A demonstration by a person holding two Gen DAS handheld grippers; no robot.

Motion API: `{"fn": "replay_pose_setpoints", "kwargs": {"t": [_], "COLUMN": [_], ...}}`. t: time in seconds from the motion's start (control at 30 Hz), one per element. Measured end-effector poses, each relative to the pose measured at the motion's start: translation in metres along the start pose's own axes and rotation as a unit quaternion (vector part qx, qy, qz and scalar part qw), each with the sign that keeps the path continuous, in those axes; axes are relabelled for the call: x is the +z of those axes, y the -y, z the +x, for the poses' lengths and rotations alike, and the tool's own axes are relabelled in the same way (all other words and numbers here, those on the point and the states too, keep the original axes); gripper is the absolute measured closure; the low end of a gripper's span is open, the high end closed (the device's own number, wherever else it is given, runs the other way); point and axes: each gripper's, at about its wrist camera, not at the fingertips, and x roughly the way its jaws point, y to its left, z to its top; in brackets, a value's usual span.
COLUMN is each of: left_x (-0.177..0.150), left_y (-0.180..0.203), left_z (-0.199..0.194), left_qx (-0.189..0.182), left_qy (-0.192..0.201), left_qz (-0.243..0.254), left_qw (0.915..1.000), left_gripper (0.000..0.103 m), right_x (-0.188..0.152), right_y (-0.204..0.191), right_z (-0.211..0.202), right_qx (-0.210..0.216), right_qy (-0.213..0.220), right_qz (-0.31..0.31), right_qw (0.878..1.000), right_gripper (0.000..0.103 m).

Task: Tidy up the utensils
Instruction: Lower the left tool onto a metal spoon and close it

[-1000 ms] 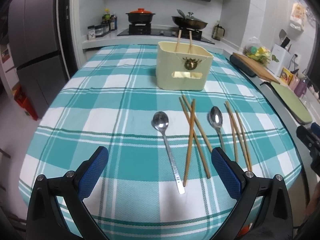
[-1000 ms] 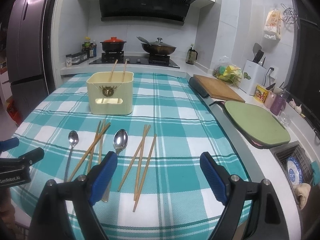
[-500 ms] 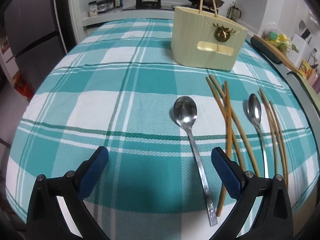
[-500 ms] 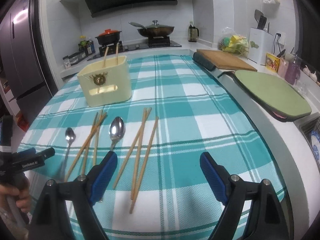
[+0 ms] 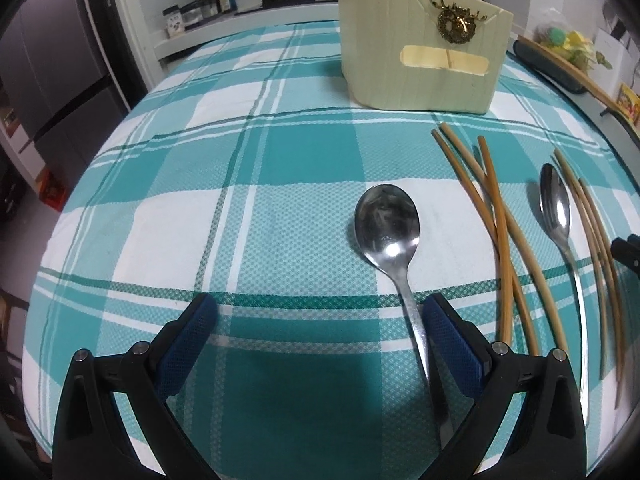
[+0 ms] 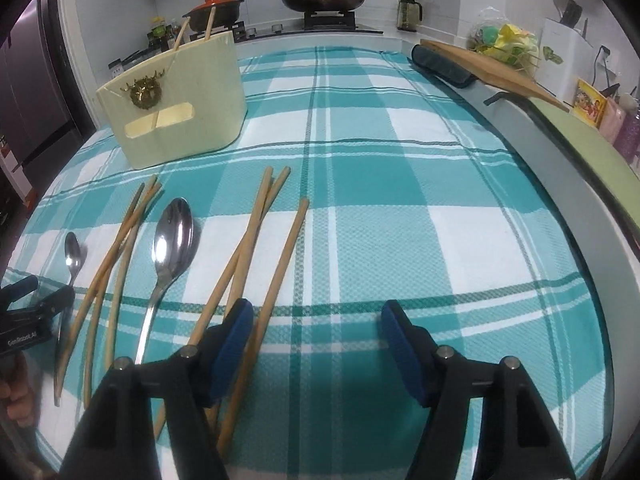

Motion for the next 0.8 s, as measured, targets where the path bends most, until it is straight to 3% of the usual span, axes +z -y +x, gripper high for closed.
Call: {"fn": "replay_pose_setpoints", "kwargs": {"t": [0.17, 0.37, 0.63, 0.8], "left_x": [-0.002, -0.003, -0.006, 0.001], "left_y": [-0.008, -0.025, -0.025, -0.018], "left_z": [-0.003, -0.003, -0.003, 0.001], "left_qx": [0.005, 0.001, -0.023, -0.040], "left_qy": [0.002, -0.006, -0.008, -0.011], "left_qz": [0.025, 0.041, 0.041, 0.039], "left_qw": [0.9997, 0.9991, 0.9989, 0.9984], "left_gripper": [0.000, 0.000, 0.001, 0.001], "right_x": [0.000, -0.007, -0.001, 0.012], "right_y": [-0.012, 0.000, 0.008, 0.004], "right_z": [0.013, 0.006, 0.010, 0.017], "right_qx": [-0.016, -0.023, 0.003, 0.009], "right_qy": [-0.015, -0.022, -0.046, -0.091], "right_qz": [-0.042, -0.045, -0.065, -0.082], "right_qw": [0.999, 0.998, 0.997, 0.992], "right_gripper": [0.041, 0.041, 0.038, 0.039]}}
